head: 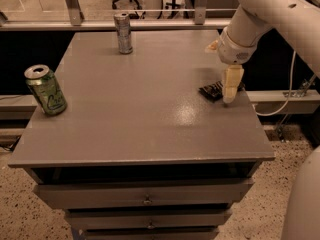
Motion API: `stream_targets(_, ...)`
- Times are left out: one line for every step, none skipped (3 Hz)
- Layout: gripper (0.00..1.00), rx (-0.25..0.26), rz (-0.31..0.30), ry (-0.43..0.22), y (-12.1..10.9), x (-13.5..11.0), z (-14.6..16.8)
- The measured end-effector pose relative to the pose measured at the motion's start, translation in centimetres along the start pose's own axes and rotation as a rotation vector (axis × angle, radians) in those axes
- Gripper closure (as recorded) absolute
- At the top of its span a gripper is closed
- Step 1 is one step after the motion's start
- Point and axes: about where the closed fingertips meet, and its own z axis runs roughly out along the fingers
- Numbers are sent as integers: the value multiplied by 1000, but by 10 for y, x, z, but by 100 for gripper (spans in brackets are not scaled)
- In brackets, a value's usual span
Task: Pick rxbar chocolate
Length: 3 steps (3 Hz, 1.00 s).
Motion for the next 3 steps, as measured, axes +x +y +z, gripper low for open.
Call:
stream_targets(3, -26, -7, 7, 3, 6, 6)
stream_targets(26, -38, -12, 6, 5, 8, 8)
stream_targets(49, -46, -13, 2, 6, 7, 8)
